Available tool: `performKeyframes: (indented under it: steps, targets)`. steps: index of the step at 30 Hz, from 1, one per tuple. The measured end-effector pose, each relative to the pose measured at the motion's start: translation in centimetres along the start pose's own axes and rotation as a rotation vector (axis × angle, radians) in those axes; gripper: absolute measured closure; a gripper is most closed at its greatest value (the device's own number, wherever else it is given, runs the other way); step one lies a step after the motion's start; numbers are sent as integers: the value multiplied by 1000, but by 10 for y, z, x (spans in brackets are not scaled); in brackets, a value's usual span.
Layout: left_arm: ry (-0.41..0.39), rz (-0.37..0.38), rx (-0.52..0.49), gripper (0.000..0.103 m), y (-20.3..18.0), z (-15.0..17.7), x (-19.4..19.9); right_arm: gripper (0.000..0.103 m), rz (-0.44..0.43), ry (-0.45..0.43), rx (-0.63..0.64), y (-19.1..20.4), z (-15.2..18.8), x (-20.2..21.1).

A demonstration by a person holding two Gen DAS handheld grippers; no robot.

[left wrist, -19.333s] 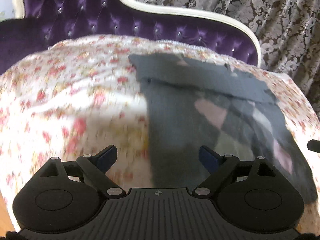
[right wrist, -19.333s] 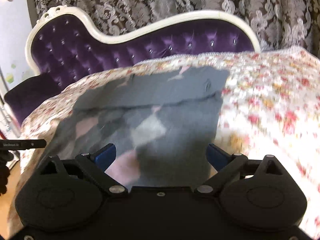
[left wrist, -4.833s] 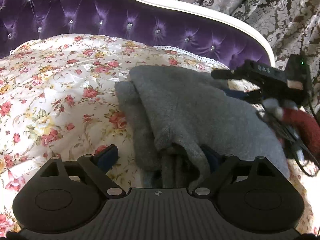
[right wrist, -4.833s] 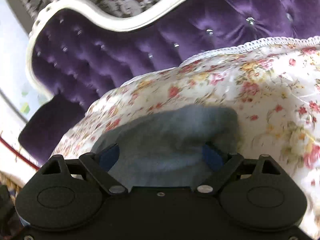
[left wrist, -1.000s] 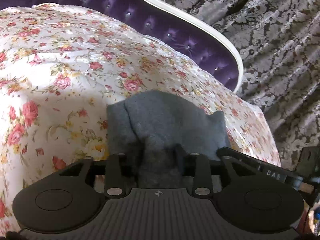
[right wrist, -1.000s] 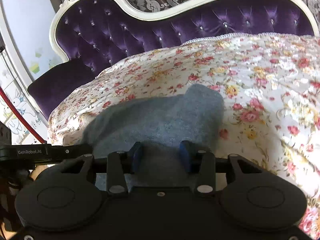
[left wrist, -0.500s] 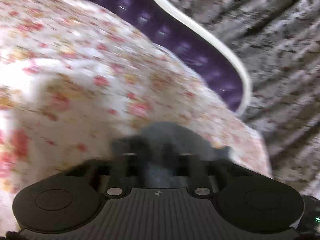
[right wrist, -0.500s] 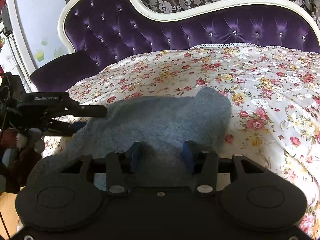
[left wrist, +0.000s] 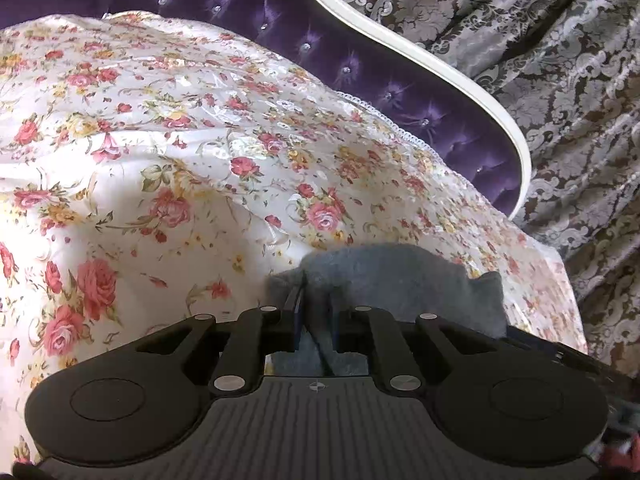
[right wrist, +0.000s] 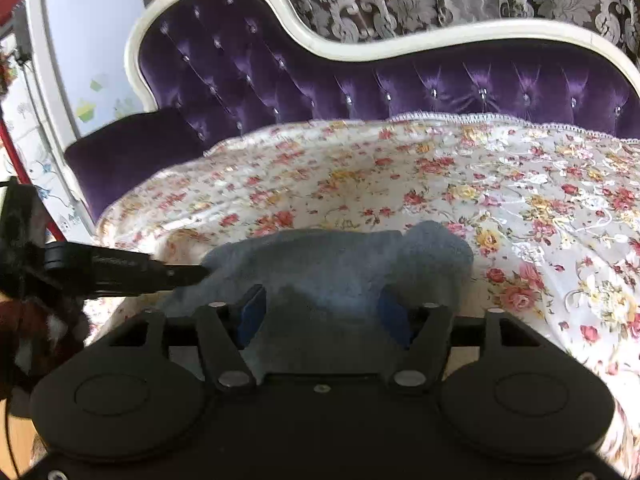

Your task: Fold small clothes

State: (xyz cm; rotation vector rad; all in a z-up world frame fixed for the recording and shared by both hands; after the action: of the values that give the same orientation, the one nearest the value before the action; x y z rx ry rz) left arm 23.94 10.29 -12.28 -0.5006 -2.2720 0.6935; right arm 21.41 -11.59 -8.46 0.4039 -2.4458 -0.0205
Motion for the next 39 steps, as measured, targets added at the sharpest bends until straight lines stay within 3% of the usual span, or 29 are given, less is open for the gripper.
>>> performKeyframes:
  steps: [2, 4, 5, 6, 8, 10, 15, 19, 25, 31, 35, 39]
  targets:
    - [4, -9, -27, 88, -4, 0, 1, 34, 9, 79, -7, -3, 5, -20]
    - [1, -13, -45, 78, -7, -1, 6, 34, 7, 110, -40, -8, 7, -30]
    - [-4, -15, -52, 67, -10, -2, 10, 34, 4, 106, -50, -9, 5, -29]
    - [-11, -20, -58, 53, -12, -3, 14, 32, 9, 94, -55, -11, 1, -26]
    - [-35, -32, -79, 39, -17, -5, 26, 24, 23, 54, -60, -11, -4, -14]
    - [-64, -40, -99, 31, -26, -7, 39, 17, 25, 8, -76, -12, -10, 3]
    - [-96, -90, -194, 1, -52, -2, 67, 1, 63, -75, -94, -10, -15, 45]
    - [-96, -134, -273, 0, -70, 13, 81, 1, 105, -100, -105, -2, -3, 73]
    - [-123, -169, -315, 0, -86, 40, 102, 1, 226, -106, -140, -2, 27, 107]
    - [-81, -126, -324, 0, -103, 69, 109, 1, 341, -99, -154, -2, 48, 136]
    - [-38, -137, -342, 1, -115, 85, 112, 1, 334, -92, -154, 5, 58, 153]
    - [-6, -219, -372, 1, -123, 95, 118, 1, 322, -84, -165, 9, 65, 165]
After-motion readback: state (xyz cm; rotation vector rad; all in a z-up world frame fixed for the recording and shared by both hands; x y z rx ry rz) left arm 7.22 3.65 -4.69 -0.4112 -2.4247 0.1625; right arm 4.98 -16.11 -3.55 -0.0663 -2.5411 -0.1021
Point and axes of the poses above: each gripper's, at about its wrist camera, not at the fingertips, and x roughly against the way its jaws point, y to its left, z to its underside, the point moved 10 cm from there along -x, roughly the way its jaws point, and after that the axes turned 11 degrees about z, right-handed, at the moved point
